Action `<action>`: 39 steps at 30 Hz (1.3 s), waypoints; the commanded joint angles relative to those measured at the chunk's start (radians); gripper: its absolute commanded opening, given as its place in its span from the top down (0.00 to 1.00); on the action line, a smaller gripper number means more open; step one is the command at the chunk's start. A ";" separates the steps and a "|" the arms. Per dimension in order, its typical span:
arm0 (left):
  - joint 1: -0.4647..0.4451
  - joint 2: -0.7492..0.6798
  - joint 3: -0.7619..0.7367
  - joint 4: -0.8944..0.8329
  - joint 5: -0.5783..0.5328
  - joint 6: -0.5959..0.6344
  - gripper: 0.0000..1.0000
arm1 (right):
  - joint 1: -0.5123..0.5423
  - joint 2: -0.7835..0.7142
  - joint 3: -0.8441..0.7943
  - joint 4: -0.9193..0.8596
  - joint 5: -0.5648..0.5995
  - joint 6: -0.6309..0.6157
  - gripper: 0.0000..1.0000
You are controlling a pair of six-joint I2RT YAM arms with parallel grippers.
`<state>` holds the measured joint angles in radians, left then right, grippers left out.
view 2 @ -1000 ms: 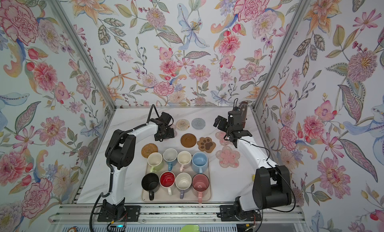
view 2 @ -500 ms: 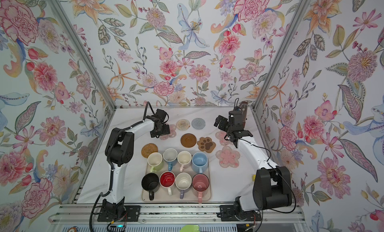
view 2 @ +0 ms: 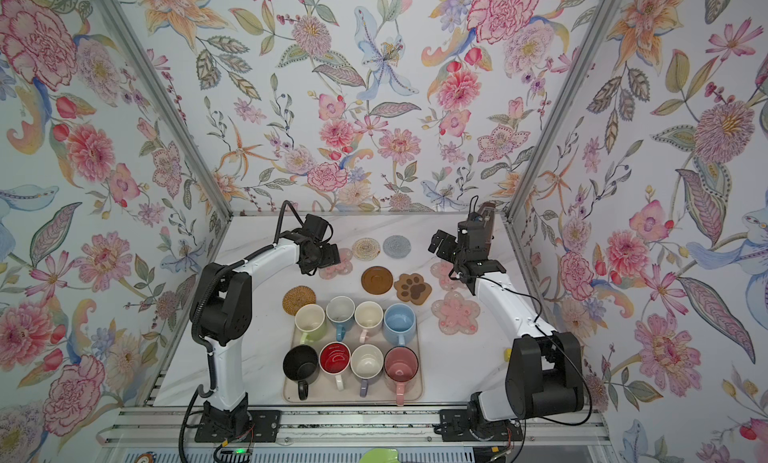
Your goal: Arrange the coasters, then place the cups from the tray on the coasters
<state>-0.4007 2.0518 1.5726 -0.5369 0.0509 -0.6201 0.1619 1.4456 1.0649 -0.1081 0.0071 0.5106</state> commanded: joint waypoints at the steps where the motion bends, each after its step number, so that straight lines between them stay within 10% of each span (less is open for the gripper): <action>1: -0.036 -0.011 -0.050 0.027 0.042 -0.063 0.11 | -0.005 0.004 0.001 0.004 -0.006 0.007 0.01; 39: -0.070 0.147 -0.004 0.095 0.075 -0.157 0.10 | -0.042 -0.083 -0.061 0.002 -0.006 -0.002 0.01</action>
<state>-0.4831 2.1292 1.5509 -0.4618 0.1268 -0.7696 0.1272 1.3861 1.0225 -0.1078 0.0067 0.5102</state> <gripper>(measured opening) 0.897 0.992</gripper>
